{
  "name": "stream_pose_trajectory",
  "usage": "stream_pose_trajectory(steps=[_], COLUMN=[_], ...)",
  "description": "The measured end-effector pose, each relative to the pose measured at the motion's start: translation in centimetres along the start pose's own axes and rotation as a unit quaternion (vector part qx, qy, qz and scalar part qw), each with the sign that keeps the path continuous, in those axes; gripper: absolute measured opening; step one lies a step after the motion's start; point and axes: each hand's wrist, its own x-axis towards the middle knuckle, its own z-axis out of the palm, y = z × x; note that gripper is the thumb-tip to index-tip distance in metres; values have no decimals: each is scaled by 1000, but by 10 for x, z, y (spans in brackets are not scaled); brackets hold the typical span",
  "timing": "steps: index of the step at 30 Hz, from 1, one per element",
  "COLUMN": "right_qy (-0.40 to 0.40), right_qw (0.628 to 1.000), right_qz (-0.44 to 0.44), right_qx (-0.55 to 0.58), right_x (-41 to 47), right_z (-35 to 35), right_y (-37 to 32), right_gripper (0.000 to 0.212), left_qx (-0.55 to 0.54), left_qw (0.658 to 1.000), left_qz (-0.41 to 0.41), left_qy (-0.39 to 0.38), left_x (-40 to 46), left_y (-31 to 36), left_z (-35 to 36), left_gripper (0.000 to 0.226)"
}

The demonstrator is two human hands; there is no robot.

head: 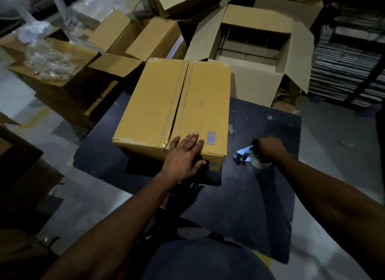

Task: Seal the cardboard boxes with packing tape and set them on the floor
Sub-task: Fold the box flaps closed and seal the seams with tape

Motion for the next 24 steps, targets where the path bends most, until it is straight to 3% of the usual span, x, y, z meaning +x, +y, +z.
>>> stream_pose_trajectory(steps=[2,5,9,11,12,13,14,17,18,19,21,24], right_qy=[1,-25,63,142,168,186,194,200,201,202,210,235], right_qw=[1000,996,978,956,947,940,934,917,919,925,938,947], right_qz=[2,16,57,47,37,24,11,-43,-54,-64,-91,-159], right_qx=[20,80,193,253,271,284,301,343,334,317,259,148], right_x=[-10,-34,-76,-100,-110,-119,-127,-146,-150,-153,-154,-152], right_z=[8,9,-13,-35,-47,-58,-69,-97,-103,-107,-115,-126], right_y=[-5,-1,-2,-6,-9,-11,-14,-35,-43,-49,-68,-100], right_gripper=[23,30,30,36,37,36,35,39,41,43,50,63], left_qx=[3,17,3,-100,-191,-303,-428,-700,-743,-768,-798,-821], left_qw=[1000,999,999,993,974,936,875,627,555,507,460,417], left_qz=[2,2,-15,-62,-101,-150,-201,-341,-365,-376,-380,-385], left_qy=[-8,-37,-44,18,68,102,102,-38,-84,-106,-88,-70], left_x=[4,13,26,20,14,8,4,1,2,5,6,1], left_y=[-1,0,11,24,34,44,56,78,80,80,70,46], left_z=[-2,-5,-17,-27,-33,-41,-48,-71,-77,-80,-89,-106], left_gripper=[64,61,61,59,54,49,46,66,73,79,81,73])
